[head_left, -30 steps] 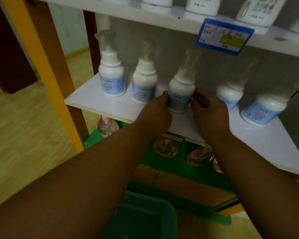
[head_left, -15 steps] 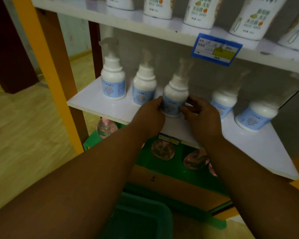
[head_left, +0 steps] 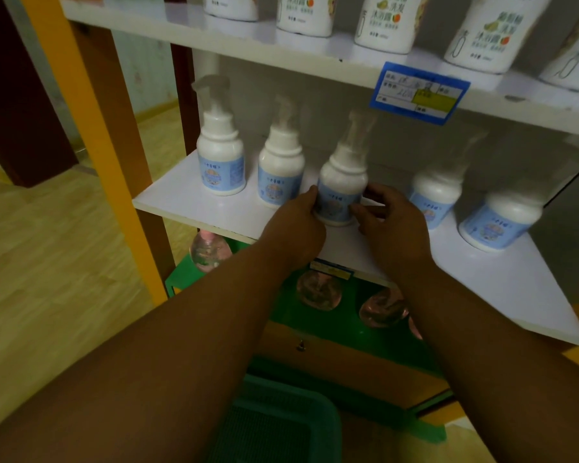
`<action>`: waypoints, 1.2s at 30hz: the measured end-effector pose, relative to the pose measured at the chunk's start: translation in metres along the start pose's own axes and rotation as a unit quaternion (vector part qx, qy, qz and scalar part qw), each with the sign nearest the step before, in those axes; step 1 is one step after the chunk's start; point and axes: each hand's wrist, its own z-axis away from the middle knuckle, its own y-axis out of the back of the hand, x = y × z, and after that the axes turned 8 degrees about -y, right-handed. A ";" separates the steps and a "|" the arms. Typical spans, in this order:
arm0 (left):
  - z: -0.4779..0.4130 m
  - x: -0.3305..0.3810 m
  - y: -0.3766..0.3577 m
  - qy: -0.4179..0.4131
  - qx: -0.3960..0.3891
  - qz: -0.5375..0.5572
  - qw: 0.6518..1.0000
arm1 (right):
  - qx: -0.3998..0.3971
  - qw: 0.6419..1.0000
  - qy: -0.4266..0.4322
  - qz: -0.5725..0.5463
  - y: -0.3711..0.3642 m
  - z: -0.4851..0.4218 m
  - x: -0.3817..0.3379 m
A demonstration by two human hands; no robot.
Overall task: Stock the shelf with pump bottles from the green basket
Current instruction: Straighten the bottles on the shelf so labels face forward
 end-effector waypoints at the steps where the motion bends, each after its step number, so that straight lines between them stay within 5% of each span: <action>1: 0.000 -0.001 0.000 0.000 -0.001 0.002 1.000 | 0.000 1.000 0.000 -0.001 0.000 0.000 0.001; 20: -0.002 -0.006 -0.005 -0.007 0.027 0.048 0.998 | -0.018 1.000 -0.003 -0.004 0.001 0.000 0.000; 27: 0.041 -0.006 -0.033 -0.038 0.192 0.087 0.977 | 0.091 0.996 -0.005 -0.020 0.028 0.033 0.003; 31: 0.052 0.016 -0.051 -0.107 0.132 0.115 0.979 | 0.141 0.987 -0.074 0.024 0.064 0.045 0.023; 36: 0.007 0.062 -0.080 -0.078 -0.020 0.121 0.989 | 0.077 0.981 -0.168 0.053 0.085 0.017 0.037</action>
